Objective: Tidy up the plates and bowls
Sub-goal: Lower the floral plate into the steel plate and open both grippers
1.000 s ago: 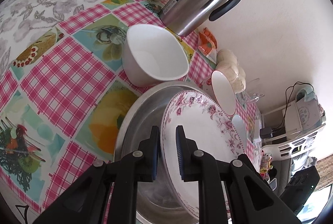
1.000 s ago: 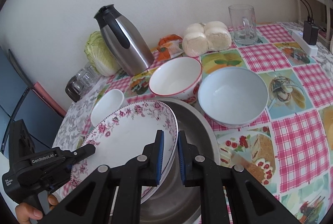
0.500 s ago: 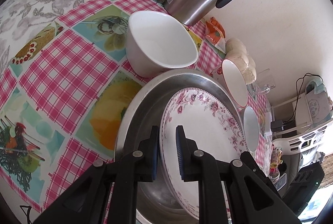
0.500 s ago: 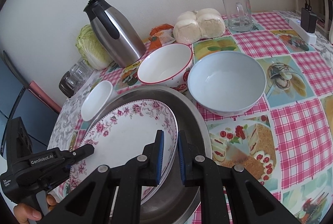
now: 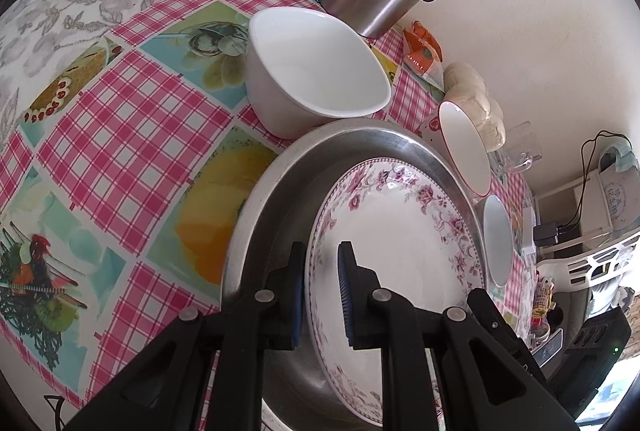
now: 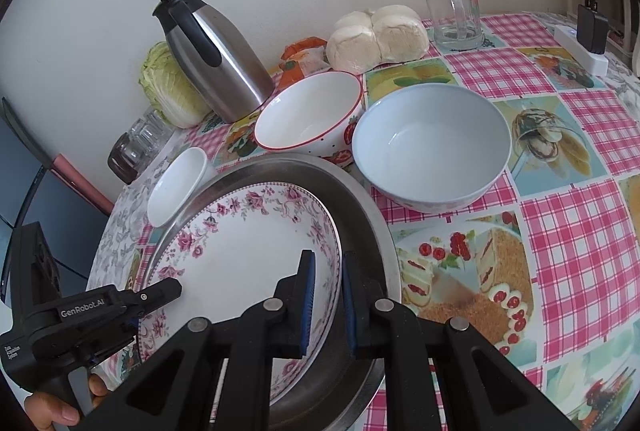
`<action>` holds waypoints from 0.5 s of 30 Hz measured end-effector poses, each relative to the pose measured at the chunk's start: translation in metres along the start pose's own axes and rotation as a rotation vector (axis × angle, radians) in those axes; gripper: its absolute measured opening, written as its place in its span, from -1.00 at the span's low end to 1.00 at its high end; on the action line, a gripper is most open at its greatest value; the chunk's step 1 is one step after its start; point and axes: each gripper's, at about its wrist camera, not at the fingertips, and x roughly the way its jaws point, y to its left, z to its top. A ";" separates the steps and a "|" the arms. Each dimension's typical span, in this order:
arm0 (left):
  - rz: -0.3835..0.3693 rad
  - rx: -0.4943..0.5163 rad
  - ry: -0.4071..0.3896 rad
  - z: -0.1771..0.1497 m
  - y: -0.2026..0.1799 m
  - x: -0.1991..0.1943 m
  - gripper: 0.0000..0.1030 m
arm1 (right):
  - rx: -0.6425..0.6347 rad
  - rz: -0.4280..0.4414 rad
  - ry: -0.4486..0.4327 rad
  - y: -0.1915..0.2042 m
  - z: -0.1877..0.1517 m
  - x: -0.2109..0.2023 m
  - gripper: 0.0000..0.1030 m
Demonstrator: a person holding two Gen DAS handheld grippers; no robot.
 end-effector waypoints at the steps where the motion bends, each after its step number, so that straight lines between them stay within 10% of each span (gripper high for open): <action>1: 0.001 0.001 0.002 0.000 0.000 0.000 -0.69 | -0.002 -0.003 0.001 0.000 0.000 0.000 -0.73; 15: 0.051 0.019 0.013 0.000 -0.003 0.003 -0.69 | -0.054 -0.050 -0.004 0.002 -0.001 0.002 -0.73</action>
